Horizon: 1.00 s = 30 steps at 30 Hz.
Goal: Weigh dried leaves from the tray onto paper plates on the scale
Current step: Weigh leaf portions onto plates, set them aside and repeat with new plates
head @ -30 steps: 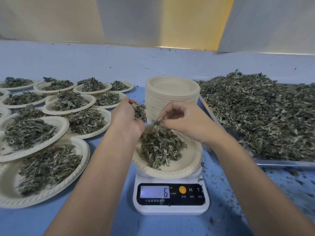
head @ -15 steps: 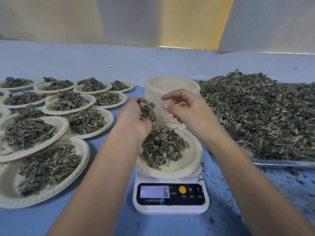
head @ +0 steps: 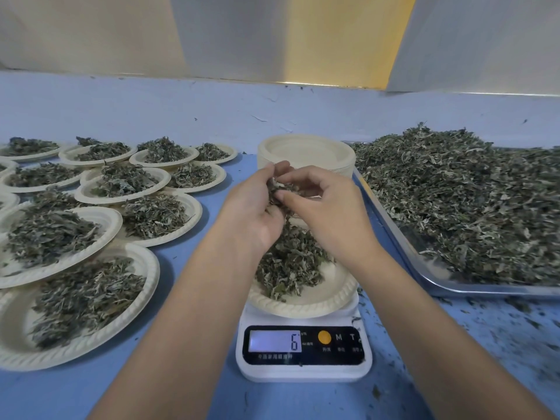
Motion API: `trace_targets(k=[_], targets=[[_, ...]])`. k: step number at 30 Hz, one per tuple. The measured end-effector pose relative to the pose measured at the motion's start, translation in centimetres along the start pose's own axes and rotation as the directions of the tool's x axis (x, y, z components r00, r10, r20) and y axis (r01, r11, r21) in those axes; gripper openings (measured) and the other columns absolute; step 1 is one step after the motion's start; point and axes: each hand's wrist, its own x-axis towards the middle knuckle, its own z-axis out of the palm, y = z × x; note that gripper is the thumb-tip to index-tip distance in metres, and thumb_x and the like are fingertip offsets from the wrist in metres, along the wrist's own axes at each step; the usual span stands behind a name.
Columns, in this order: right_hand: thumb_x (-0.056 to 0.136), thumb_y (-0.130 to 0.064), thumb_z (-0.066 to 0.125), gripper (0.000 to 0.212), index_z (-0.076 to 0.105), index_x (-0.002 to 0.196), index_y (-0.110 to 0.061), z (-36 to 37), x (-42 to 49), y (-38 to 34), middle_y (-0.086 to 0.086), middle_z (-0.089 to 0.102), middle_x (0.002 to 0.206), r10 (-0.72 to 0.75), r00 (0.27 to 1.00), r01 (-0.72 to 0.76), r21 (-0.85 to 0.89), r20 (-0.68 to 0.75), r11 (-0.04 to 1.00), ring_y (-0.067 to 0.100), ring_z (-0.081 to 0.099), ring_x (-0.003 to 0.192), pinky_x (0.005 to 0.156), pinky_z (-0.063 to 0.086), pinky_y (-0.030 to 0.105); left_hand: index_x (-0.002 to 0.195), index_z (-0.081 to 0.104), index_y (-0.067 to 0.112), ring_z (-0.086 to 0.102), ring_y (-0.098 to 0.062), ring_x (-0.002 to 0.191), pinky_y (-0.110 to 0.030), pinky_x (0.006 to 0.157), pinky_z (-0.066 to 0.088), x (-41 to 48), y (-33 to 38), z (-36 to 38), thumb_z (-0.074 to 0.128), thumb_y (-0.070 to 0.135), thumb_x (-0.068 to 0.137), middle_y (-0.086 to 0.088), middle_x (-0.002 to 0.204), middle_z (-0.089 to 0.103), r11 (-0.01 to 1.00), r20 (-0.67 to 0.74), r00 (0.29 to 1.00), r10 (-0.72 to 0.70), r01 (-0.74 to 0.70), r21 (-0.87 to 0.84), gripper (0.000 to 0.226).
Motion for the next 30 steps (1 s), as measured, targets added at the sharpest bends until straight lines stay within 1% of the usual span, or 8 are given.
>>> trace_targets(k=[3, 8, 13, 16, 20, 23, 27, 30], targets=[[0.079, -0.007, 0.074, 0.022, 0.07, 0.082, -0.029, -0.1, 0.2, 0.2, -0.015, 0.07, 0.082, 0.018, 1.0, -0.016, 0.084, -0.015, 0.996, 0.002, 0.064, 0.076, 0.077, 0.053, 0.02, 0.083, 0.057, 0.002, 0.059, -0.023, 0.085, -0.031, 0.094, 0.048, 0.1, 0.3, -0.2, 0.035, 0.014, 0.102, -0.013, 0.091, 0.059, 0.996, -0.014, 0.999, -0.039, 0.037, -0.08, 0.031], [0.078, -0.005, 0.074, 0.026, 0.07, 0.08, -0.031, -0.5, 0.4, 0.6, -0.015, 0.073, 0.078, 0.035, 0.999, -0.029, 0.172, -0.034, 0.985, 0.002, 0.066, 0.075, 0.072, 0.053, 0.017, 0.079, 0.058, 0.002, 0.054, -0.016, 0.069, -0.02, 0.064, 0.044, -0.1, 0.8, -0.4, 0.039, 0.011, 0.1, -0.011, 0.081, 0.057, 0.993, -0.068, 0.997, -0.035, 0.027, -0.119, 0.029], [0.077, -0.003, 0.074, 0.027, 0.069, 0.078, -0.029, -0.5, 0.5, 0.6, -0.014, 0.072, 0.077, 0.042, 0.997, -0.032, 0.151, -0.062, 0.988, 0.004, 0.066, 0.073, 0.072, 0.054, 0.02, 0.08, 0.058, 0.005, 0.054, -0.017, 0.08, -0.023, 0.069, 0.046, -0.5, 0.6, 0.0, 0.053, 0.018, 0.095, -0.005, 0.082, 0.057, 1.0, -0.011, 1.0, 0.005, -0.004, 0.028, 0.02], [0.076, -0.006, 0.075, 0.023, 0.07, 0.082, -0.028, -0.4, 0.5, 0.8, -0.008, 0.074, 0.082, 0.068, 0.995, -0.06, 0.1, -0.074, 0.993, 0.011, 0.069, 0.077, 0.077, 0.057, 0.029, 0.085, 0.06, 0.002, 0.059, -0.02, 0.081, -0.025, 0.078, 0.05, -0.6, 0.2, 0.0, 0.056, 0.007, 0.092, -0.01, 0.083, 0.061, 0.997, 0.038, 0.999, -0.002, -0.001, 0.083, 0.01], [0.077, -0.008, 0.076, 0.02, 0.071, 0.082, -0.027, -0.6, 0.5, 0.7, -0.007, 0.074, 0.083, 0.083, 0.994, -0.075, 0.108, -0.074, 0.991, 0.007, 0.067, 0.077, 0.076, 0.056, 0.025, 0.09, 0.061, 0.003, 0.056, -0.023, 0.092, -0.021, 0.07, 0.044, -0.7, 0.3, 0.0, 0.044, 0.003, 0.097, -0.014, 0.095, 0.06, 0.998, 0.038, 0.999, -0.027, 0.025, 0.057, 0.018], [0.077, -0.009, 0.076, 0.016, 0.072, 0.083, -0.023, -0.7, 0.5, 0.7, -0.003, 0.074, 0.084, 0.11, 0.991, -0.1, 0.139, -0.073, 0.985, 0.009, 0.067, 0.078, 0.077, 0.056, 0.026, 0.099, 0.062, 0.001, 0.057, -0.021, 0.091, -0.027, 0.085, 0.045, -0.6, 0.4, -0.1, 0.037, -0.001, 0.098, -0.013, 0.096, 0.06, 1.0, 0.012, 1.0, -0.024, 0.024, 0.014, 0.025], [0.076, -0.005, 0.075, 0.021, 0.071, 0.078, -0.025, -0.7, 0.6, 0.7, -0.003, 0.073, 0.08, 0.125, 0.989, -0.109, 0.195, -0.073, 0.975, 0.008, 0.064, 0.075, 0.075, 0.056, 0.027, 0.12, 0.057, -0.003, 0.055, -0.026, 0.114, -0.03, 0.092, 0.045, -0.8, 0.6, -0.1, 0.032, -0.006, 0.097, -0.018, 0.121, 0.057, 0.996, -0.012, 1.0, -0.029, 0.028, -0.081, 0.034], [0.077, -0.002, 0.074, 0.024, 0.07, 0.074, -0.026, -0.8, 0.7, 0.7, 0.002, 0.071, 0.081, 0.164, 0.983, -0.137, 0.262, -0.081, 0.955, 0.013, 0.063, 0.078, 0.079, 0.055, 0.033, 0.123, 0.054, -0.005, 0.06, -0.022, 0.101, -0.03, 0.091, 0.046, -1.0, 0.8, -0.2, 0.03, -0.008, 0.097, -0.017, 0.102, 0.061, 0.988, -0.011, 0.999, -0.032, 0.03, -0.15, 0.035]])
